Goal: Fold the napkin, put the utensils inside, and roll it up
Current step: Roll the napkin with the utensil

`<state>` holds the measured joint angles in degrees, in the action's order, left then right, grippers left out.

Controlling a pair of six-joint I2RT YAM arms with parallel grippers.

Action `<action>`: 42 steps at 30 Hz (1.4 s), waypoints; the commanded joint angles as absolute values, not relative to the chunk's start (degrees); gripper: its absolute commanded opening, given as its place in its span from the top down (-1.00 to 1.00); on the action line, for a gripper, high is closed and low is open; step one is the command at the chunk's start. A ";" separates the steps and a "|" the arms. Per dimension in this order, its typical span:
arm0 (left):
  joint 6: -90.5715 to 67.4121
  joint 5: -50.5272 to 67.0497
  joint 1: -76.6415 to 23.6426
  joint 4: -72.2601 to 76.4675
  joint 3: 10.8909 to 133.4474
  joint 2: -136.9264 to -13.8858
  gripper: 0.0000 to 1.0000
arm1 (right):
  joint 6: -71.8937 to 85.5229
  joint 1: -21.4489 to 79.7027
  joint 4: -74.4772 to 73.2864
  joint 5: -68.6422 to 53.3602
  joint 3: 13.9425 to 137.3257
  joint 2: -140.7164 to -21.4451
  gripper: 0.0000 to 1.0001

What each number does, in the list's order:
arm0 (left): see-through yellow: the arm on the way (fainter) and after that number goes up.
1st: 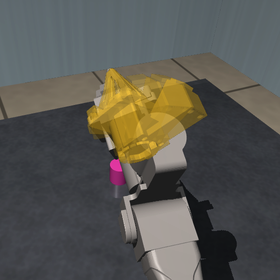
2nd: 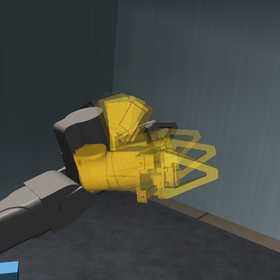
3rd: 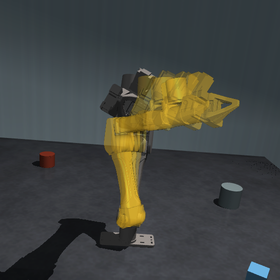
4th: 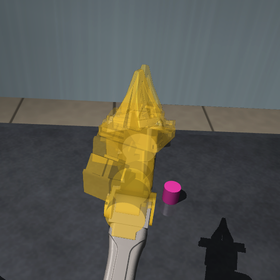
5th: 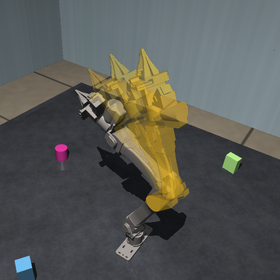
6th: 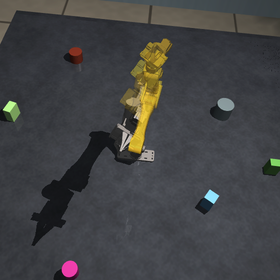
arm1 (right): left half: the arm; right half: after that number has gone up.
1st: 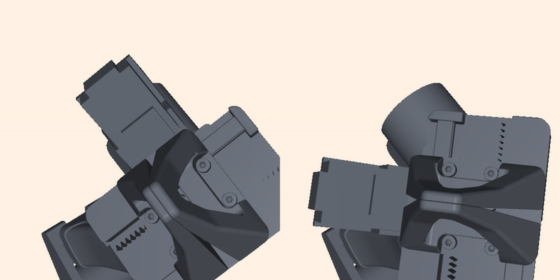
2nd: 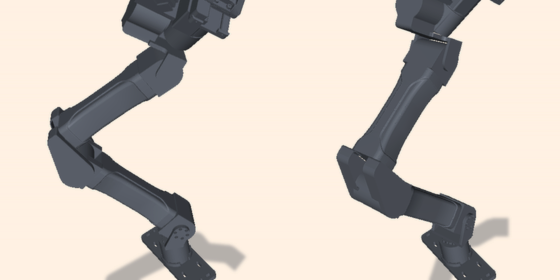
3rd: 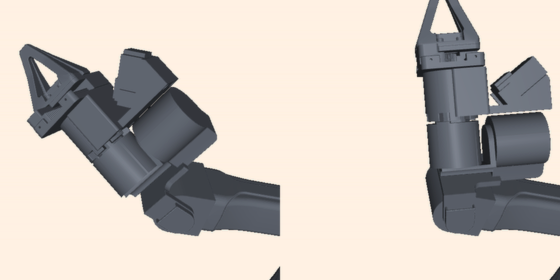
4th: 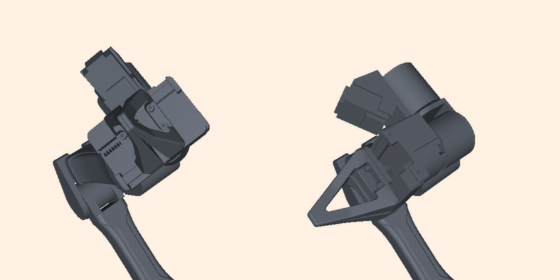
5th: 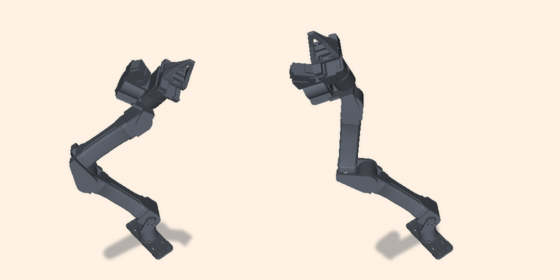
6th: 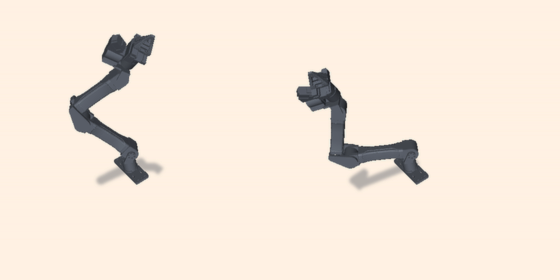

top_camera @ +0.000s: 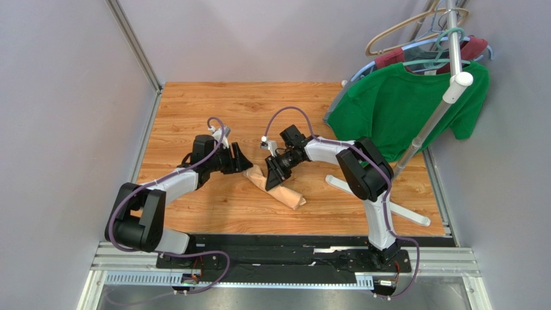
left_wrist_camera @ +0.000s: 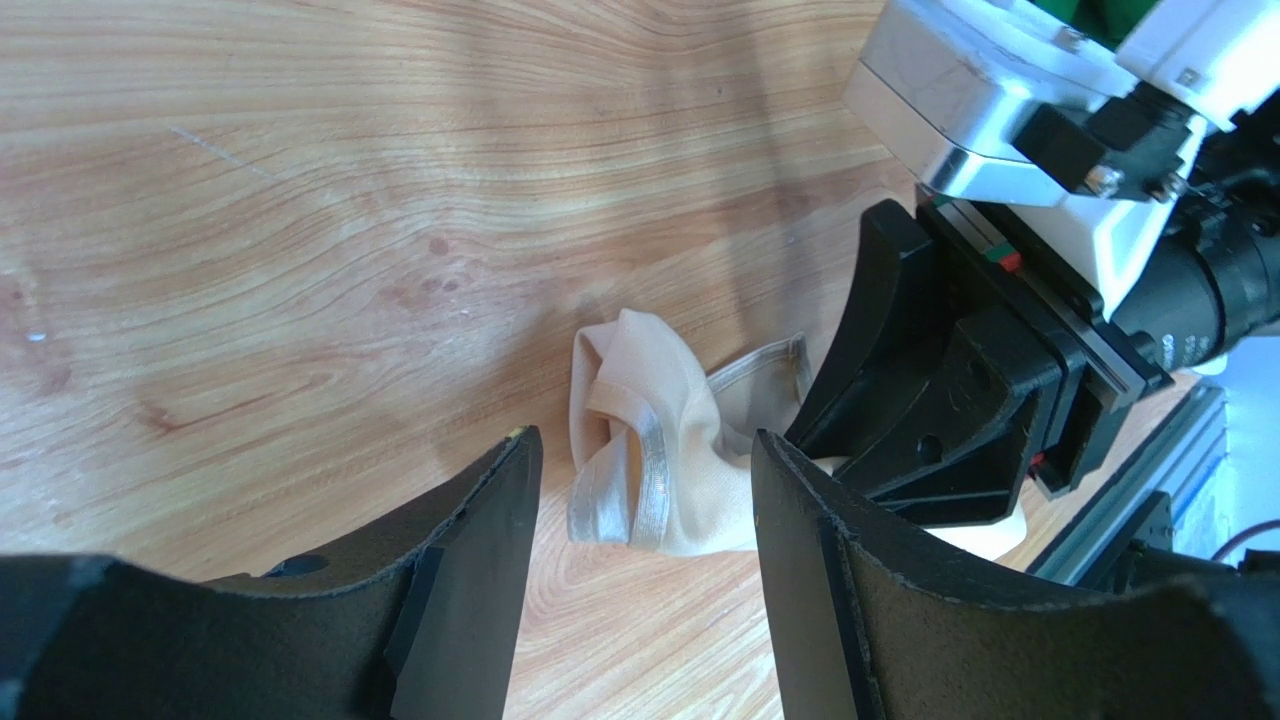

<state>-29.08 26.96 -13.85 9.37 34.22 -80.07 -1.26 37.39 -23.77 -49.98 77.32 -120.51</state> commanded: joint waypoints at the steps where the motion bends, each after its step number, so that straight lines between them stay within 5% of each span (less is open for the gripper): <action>1: -28.30 29.70 -13.62 13.62 33.93 -81.82 -0.23 | -0.88 36.48 -26.28 -53.96 78.48 -124.01 0.48; 19: -29.09 32.96 -13.62 13.53 33.05 -84.99 0.03 | -0.53 35.33 -26.54 -56.95 80.59 -126.56 0.47; 21: -29.18 33.31 -13.62 13.71 32.96 -85.17 0.16 | -0.61 35.33 -26.54 -56.95 80.77 -126.65 0.47; 23: -29.62 34.01 -13.71 14.32 32.96 -85.34 0.49 | -0.53 35.25 -26.63 -57.04 80.86 -126.65 0.46; 26: -30.41 34.37 -13.71 13.90 33.66 -85.87 0.96 | -0.35 35.33 -26.89 -54.33 80.86 -125.69 0.22; 32: -29.36 30.94 -13.71 5.21 37.17 -85.34 1.00 | 2.28 35.33 -26.72 -47.04 79.02 -119.54 -0.41; 42: -30.23 30.23 -13.71 0.35 39.81 -86.40 1.00 | 1.76 41.65 -26.72 -24.37 77.52 -105.30 -0.49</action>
<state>-30.15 30.55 -13.85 2.44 37.89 -85.80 3.38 36.67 -27.29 -38.96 77.08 -112.51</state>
